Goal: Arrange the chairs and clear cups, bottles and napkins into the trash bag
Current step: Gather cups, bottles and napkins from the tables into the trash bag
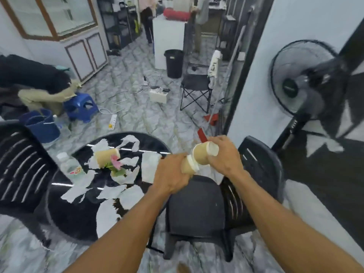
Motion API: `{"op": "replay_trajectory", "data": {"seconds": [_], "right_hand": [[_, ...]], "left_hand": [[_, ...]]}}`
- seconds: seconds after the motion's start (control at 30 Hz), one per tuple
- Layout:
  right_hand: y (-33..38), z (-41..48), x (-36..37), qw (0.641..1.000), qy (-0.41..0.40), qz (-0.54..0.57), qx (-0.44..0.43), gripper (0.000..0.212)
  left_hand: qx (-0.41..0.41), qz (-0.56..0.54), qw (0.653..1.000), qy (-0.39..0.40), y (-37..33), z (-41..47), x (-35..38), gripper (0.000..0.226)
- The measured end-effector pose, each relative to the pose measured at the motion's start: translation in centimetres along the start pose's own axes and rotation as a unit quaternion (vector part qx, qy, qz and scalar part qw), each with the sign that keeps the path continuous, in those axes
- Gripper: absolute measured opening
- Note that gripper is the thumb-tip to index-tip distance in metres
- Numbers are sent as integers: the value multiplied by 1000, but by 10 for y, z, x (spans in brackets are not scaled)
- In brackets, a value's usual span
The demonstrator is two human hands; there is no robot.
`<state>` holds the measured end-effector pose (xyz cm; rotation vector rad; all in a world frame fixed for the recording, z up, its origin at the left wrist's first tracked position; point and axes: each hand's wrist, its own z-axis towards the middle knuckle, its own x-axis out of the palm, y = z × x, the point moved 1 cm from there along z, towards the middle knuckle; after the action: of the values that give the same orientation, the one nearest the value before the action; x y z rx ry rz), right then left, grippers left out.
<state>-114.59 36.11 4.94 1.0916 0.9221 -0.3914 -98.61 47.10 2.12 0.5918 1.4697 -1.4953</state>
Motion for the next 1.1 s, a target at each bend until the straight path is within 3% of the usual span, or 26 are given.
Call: {"op": "replay_trajectory", "data": {"seconds": [0.2,0.43,0.73,0.83,0.93,1.1], "right_hand": [[-108,-107,-138,974,-178,-55,126,55],[-232,-304,-255,889,-303,-109,327,58],[-359,-567,-298,761,-319,-83,559,61],[-390,-648,-296,703,-321,-35,634,64],[-407,-719,-284,655,-317,-4,686,68],[-436,-788,-261,614,-292,30,733,72]], "left_hand": [[199,-24,979,41,-180,13,72,30],[415,-41,901,123,-385,-57,176,49],[558,-27,778,287,-573,-226,319,49],[576,-8,741,345,-603,-280,369,65],[582,24,711,394,-625,-326,406,66],[590,46,672,446,-651,-384,439,64]]}}
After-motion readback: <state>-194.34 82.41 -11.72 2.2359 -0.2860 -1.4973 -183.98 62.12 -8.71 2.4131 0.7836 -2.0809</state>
